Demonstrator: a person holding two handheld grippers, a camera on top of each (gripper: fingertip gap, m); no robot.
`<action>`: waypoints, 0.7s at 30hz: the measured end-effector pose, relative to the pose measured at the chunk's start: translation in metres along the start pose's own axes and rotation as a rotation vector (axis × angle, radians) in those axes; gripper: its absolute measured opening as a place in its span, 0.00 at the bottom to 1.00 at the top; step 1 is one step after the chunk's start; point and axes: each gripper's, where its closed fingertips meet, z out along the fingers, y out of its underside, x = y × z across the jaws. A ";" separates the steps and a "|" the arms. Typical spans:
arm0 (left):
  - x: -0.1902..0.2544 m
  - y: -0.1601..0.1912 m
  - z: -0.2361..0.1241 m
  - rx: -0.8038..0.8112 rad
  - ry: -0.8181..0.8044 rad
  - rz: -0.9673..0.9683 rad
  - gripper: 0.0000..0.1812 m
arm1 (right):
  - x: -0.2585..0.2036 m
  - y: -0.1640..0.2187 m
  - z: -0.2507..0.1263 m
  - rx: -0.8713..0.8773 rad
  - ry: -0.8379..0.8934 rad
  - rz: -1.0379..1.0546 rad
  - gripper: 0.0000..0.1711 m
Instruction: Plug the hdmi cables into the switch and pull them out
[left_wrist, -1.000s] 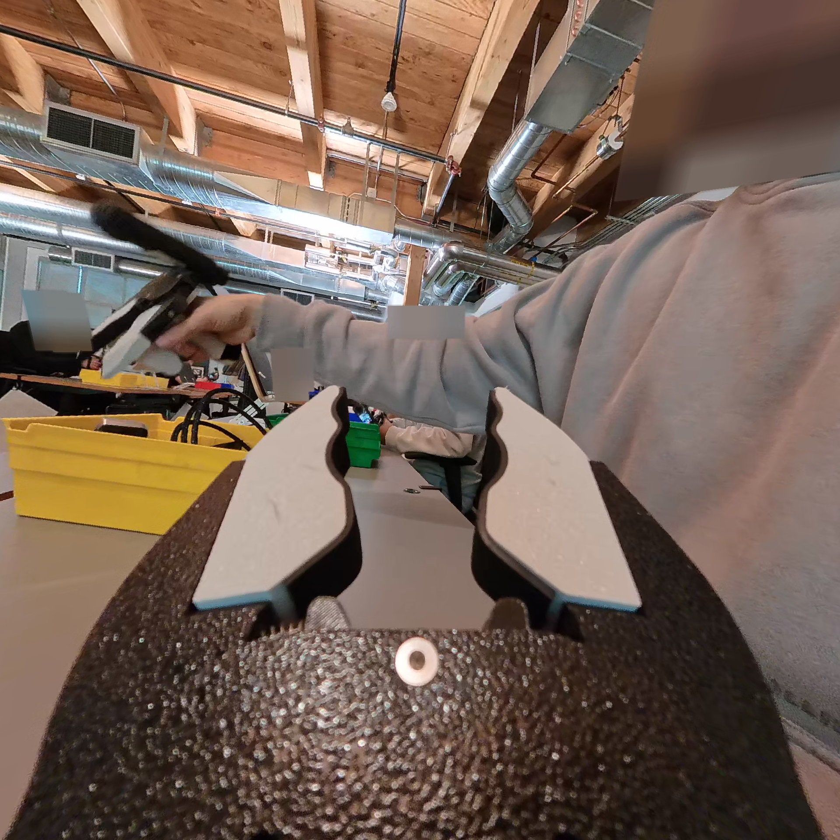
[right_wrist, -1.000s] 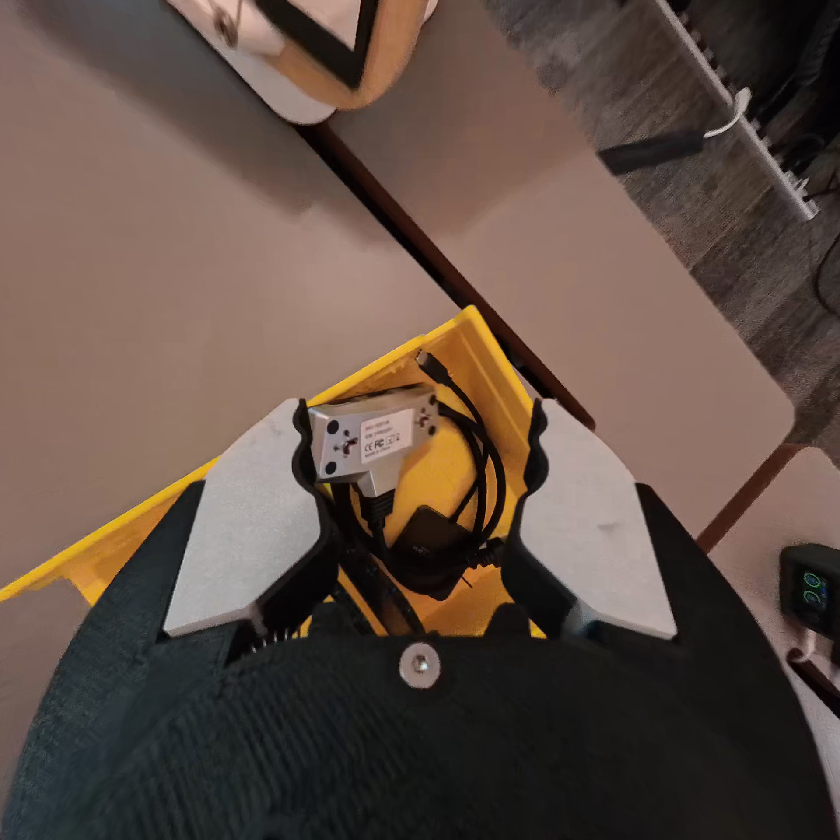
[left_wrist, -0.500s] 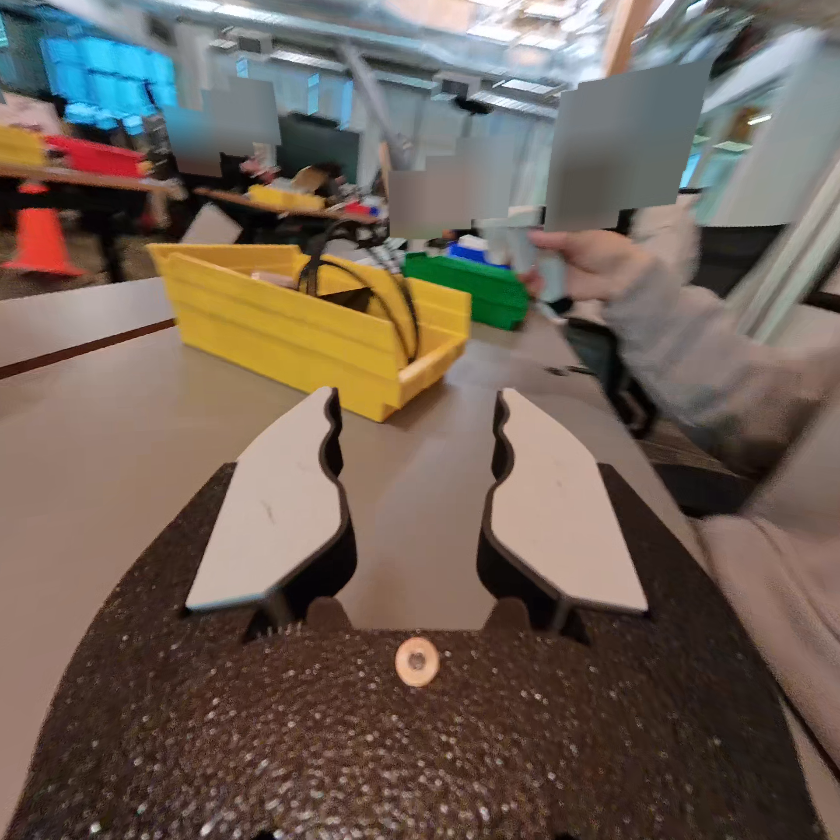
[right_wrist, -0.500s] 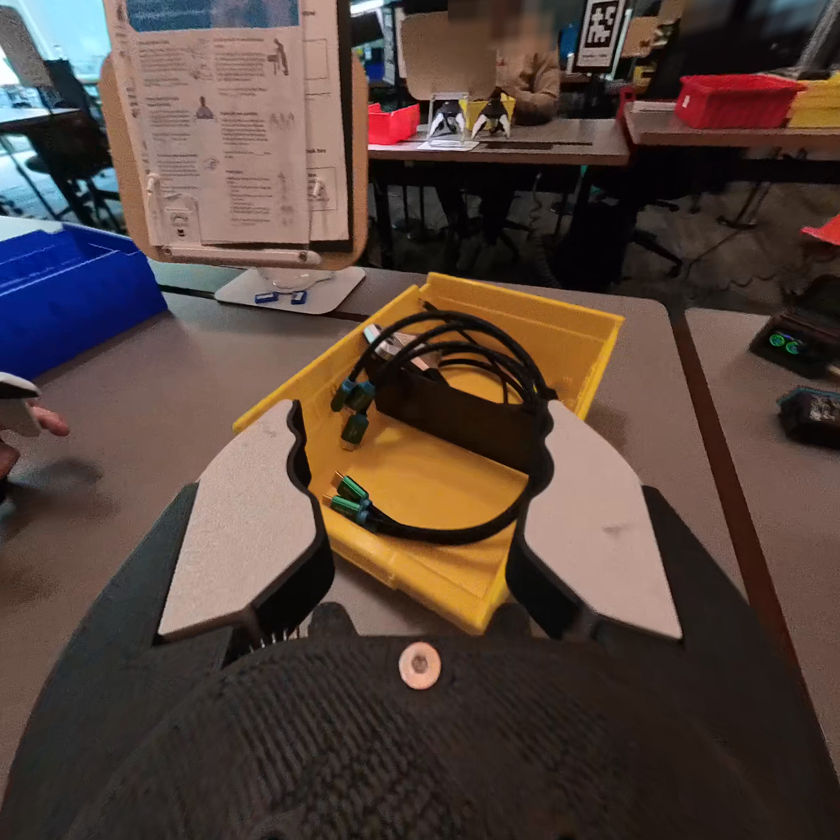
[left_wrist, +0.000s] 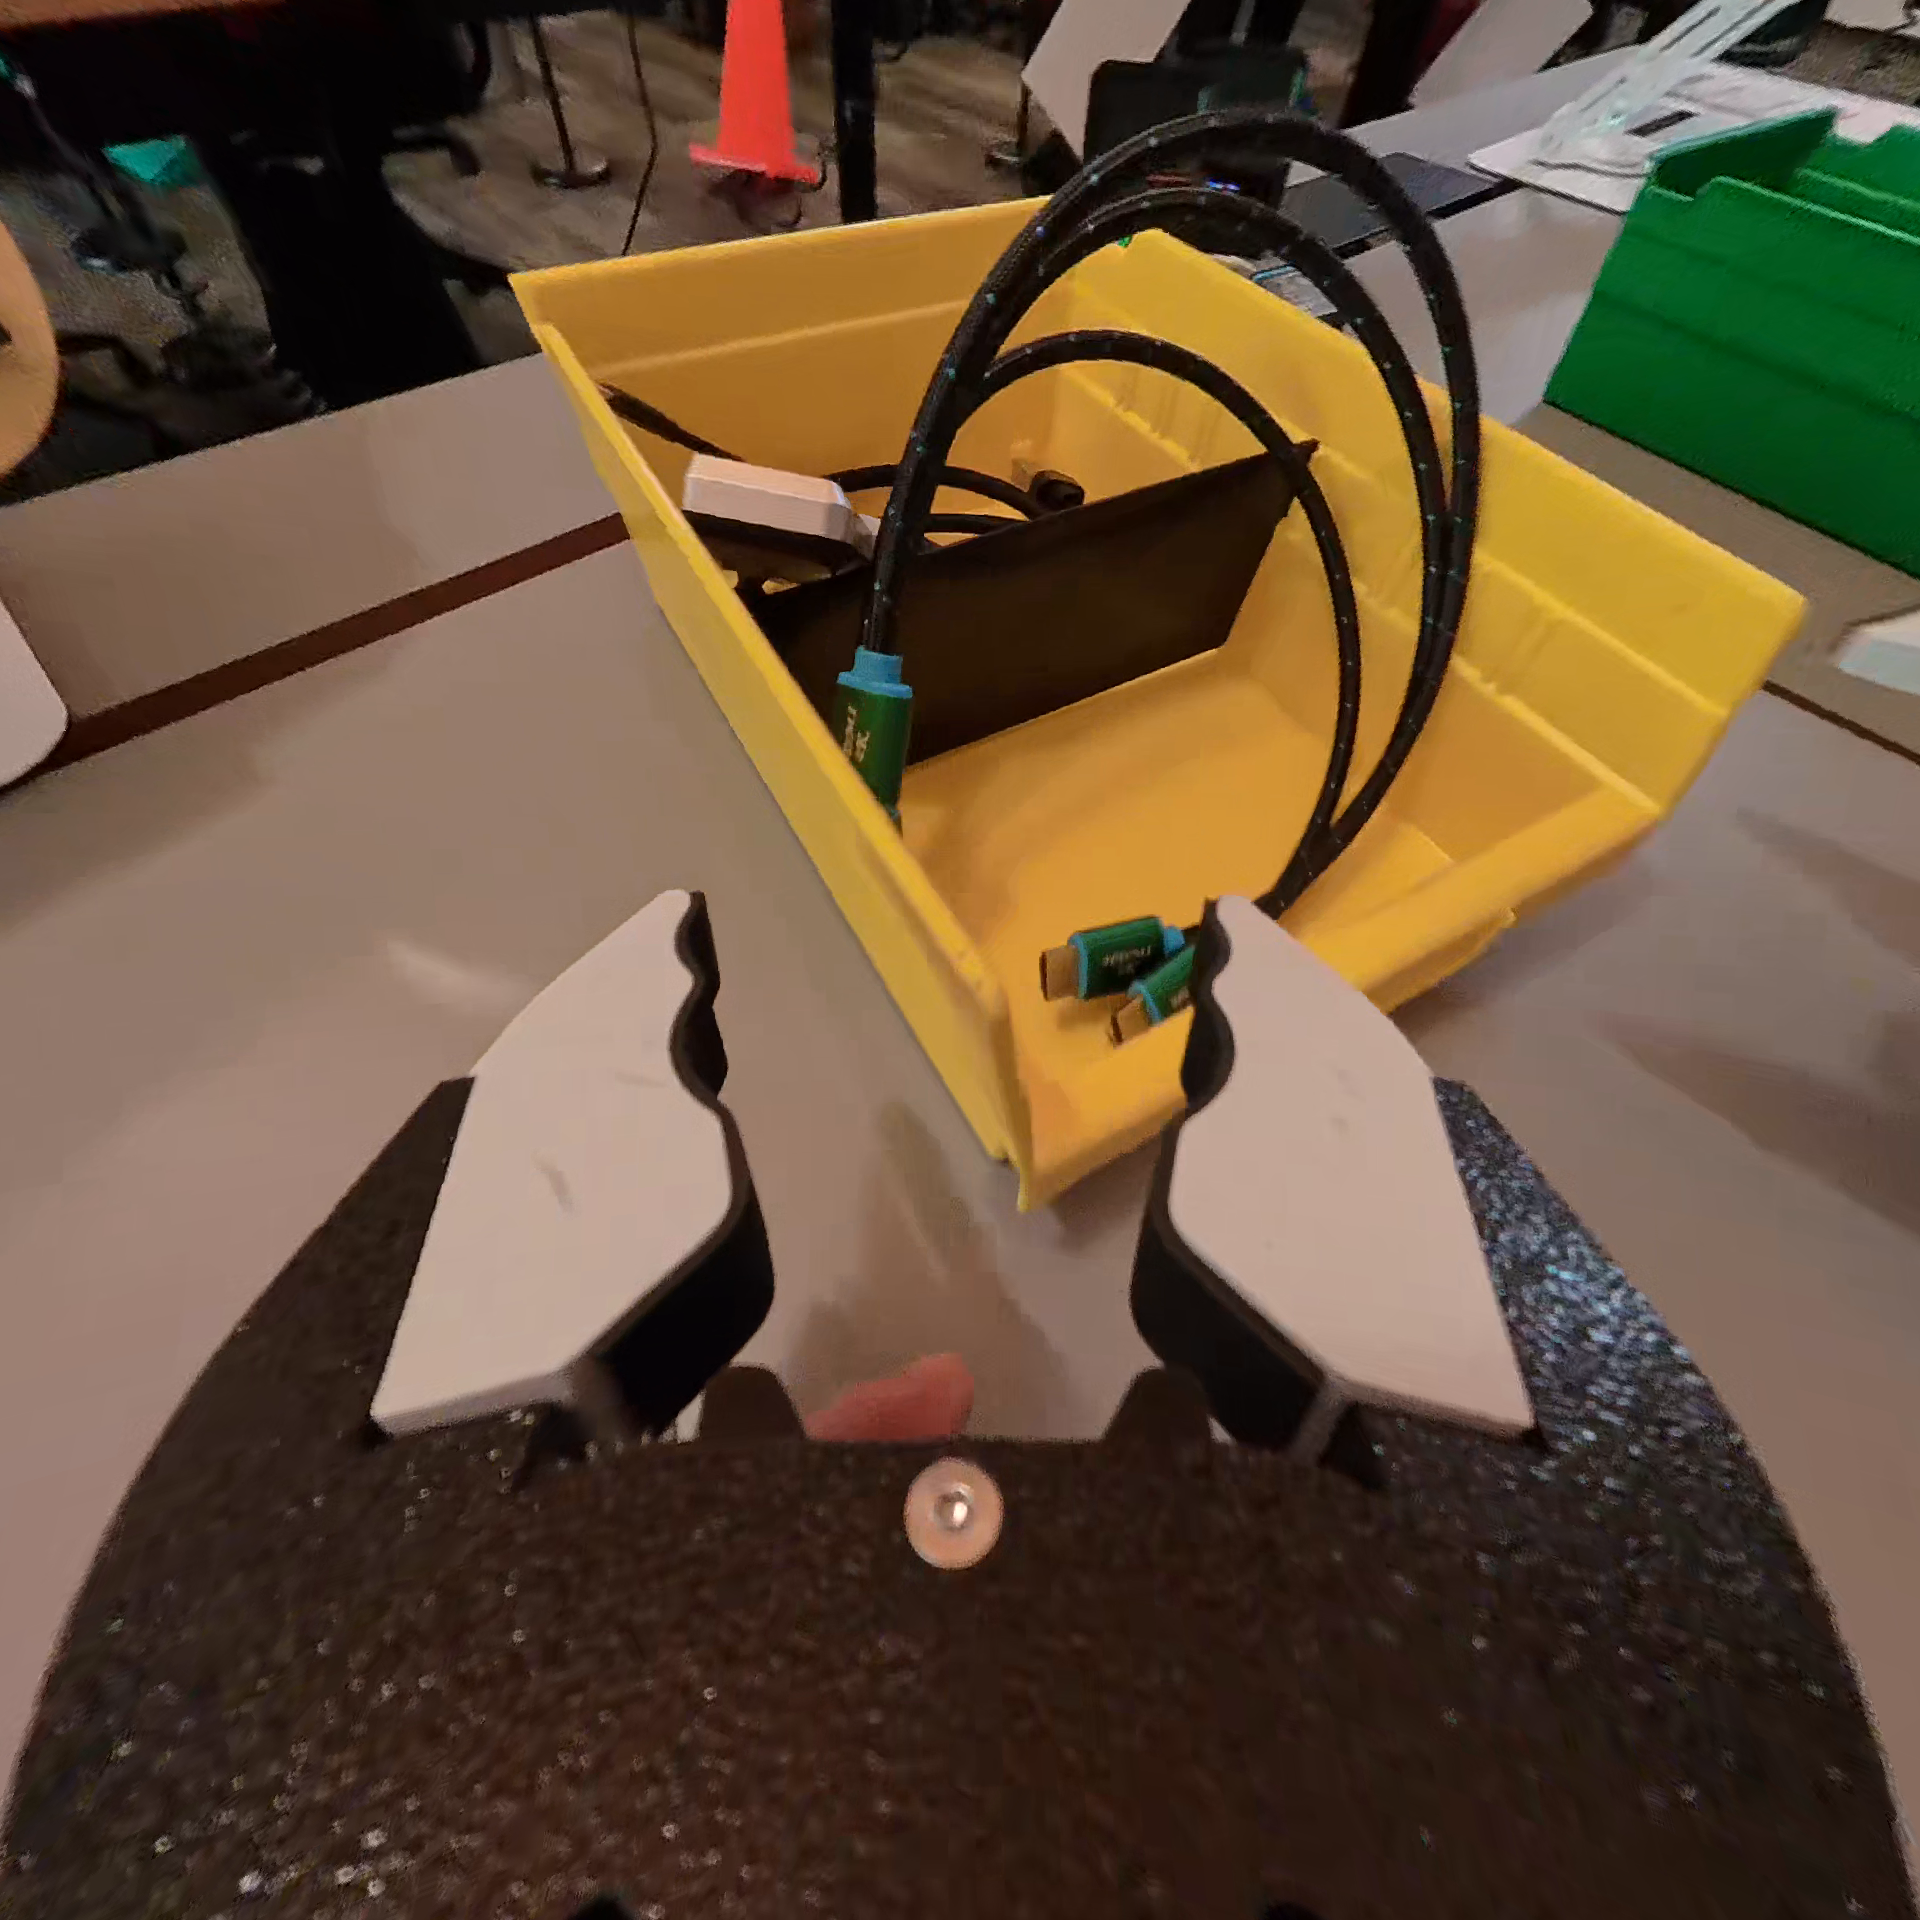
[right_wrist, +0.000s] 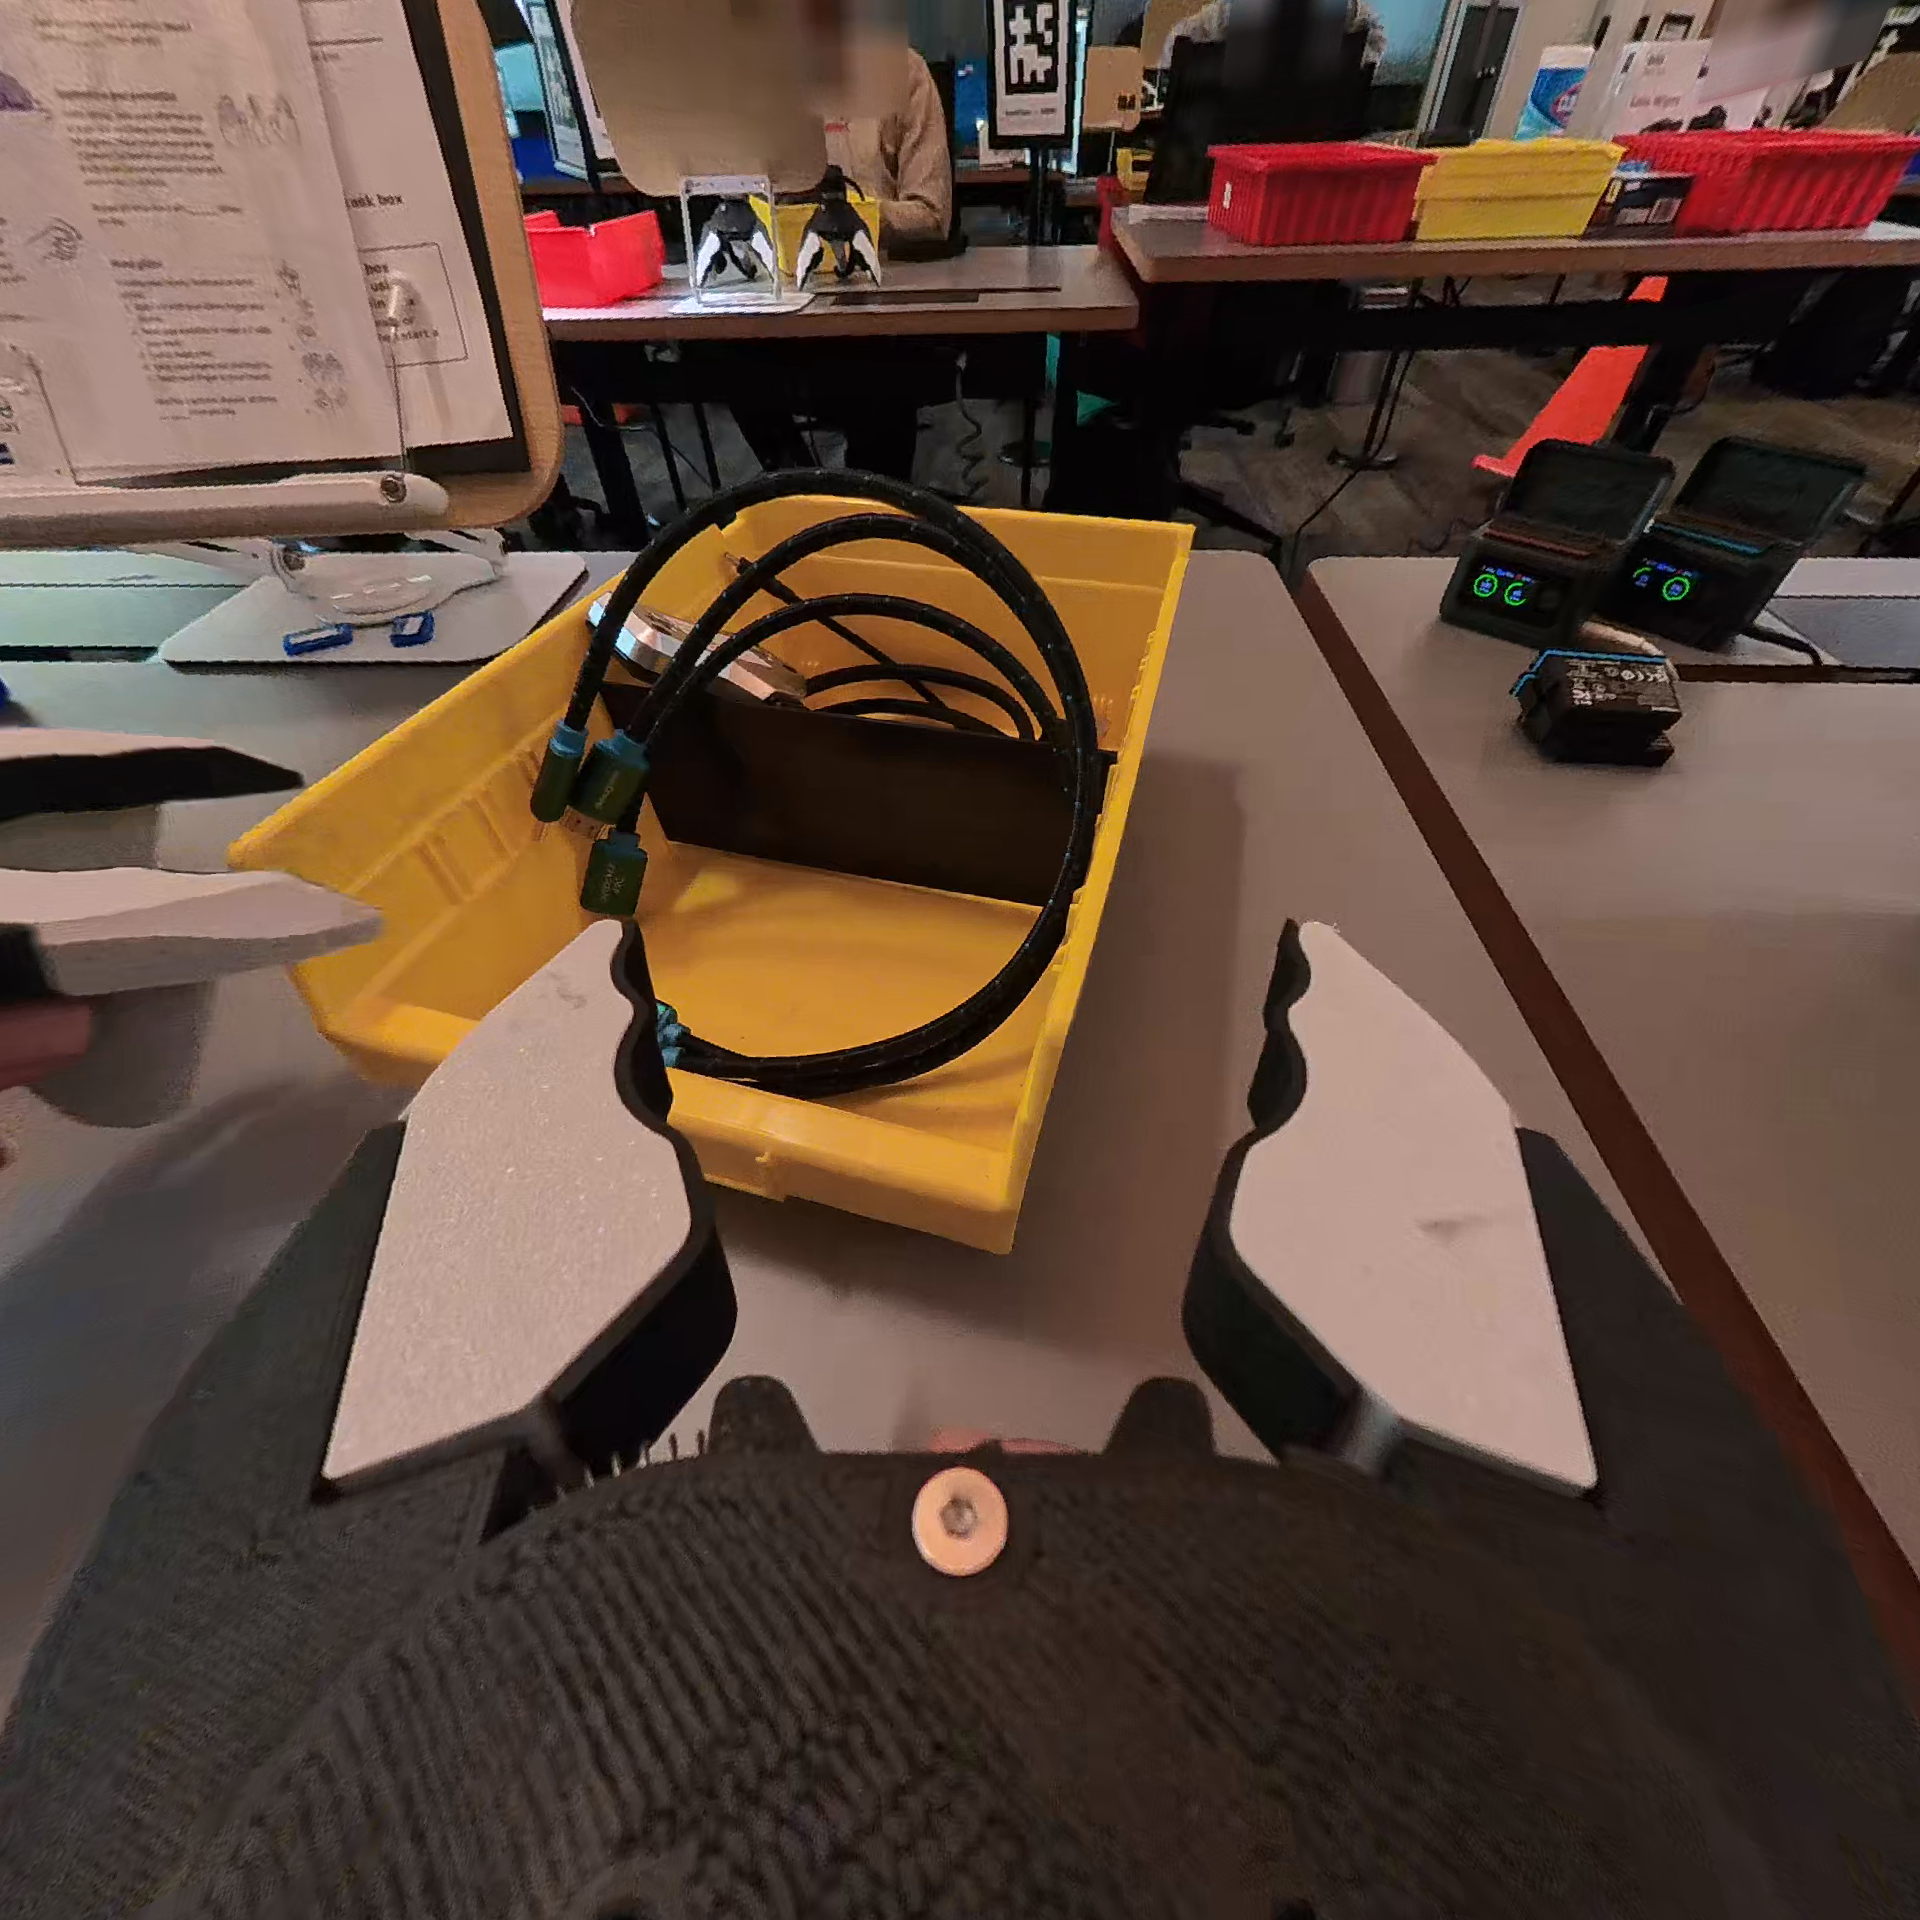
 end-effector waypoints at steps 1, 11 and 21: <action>0.001 -0.001 0.007 -0.002 -0.017 -0.009 0.46 | 0.001 -0.002 -0.001 0.008 0.002 0.014 0.65; -0.026 -0.001 0.017 0.033 -0.102 0.102 0.10 | 0.012 0.006 -0.002 -0.052 0.077 0.003 0.65; -0.102 0.043 -0.086 0.025 -0.128 0.160 0.04 | -0.024 -0.013 -0.008 -0.023 -0.019 -0.040 0.64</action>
